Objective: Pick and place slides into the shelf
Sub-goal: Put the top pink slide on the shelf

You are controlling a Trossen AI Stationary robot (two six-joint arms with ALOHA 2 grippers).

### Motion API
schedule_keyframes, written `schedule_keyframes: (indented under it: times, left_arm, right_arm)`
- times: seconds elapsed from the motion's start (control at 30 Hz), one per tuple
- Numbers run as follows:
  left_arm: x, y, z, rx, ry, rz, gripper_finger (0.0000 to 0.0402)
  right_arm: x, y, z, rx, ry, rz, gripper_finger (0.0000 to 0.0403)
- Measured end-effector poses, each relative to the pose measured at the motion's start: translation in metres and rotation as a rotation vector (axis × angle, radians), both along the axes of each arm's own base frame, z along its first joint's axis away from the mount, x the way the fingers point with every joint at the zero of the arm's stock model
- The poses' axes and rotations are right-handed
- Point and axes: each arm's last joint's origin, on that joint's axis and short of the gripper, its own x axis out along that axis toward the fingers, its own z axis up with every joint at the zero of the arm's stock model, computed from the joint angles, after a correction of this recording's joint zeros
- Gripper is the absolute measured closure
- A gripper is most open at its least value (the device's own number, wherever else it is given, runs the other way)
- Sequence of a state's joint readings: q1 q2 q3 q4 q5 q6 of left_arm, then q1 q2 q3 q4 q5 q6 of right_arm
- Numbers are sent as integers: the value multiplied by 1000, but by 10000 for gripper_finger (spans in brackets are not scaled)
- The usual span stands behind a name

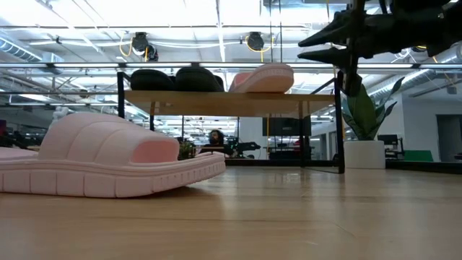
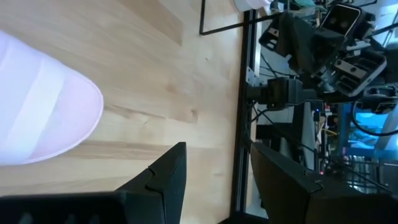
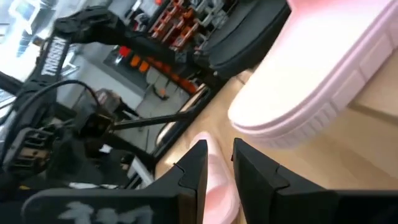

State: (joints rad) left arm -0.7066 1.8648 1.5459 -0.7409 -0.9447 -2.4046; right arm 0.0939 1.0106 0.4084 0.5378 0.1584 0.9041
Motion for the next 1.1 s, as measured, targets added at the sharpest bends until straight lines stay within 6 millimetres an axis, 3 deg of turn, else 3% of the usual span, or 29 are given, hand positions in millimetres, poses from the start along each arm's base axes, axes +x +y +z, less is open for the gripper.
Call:
schedule_keyframes:
  times: [0.53,0.73,0.93,1.1]
  left_arm:
    - [-3,0,-1,7,15,1,227]
    - [-4,-1,-1,12,20,-5,227]
    - [-10,-6,-2,26,37,-25,227]
    - [-15,-10,-3,44,58,-42,227]
  right_arm:
    - [4,-1,10,-19,-20,-91,335]
    - [11,8,38,-155,-57,-68,335]
    - [17,11,74,-450,239,-5,335]
    - [16,9,85,-616,503,15,335]
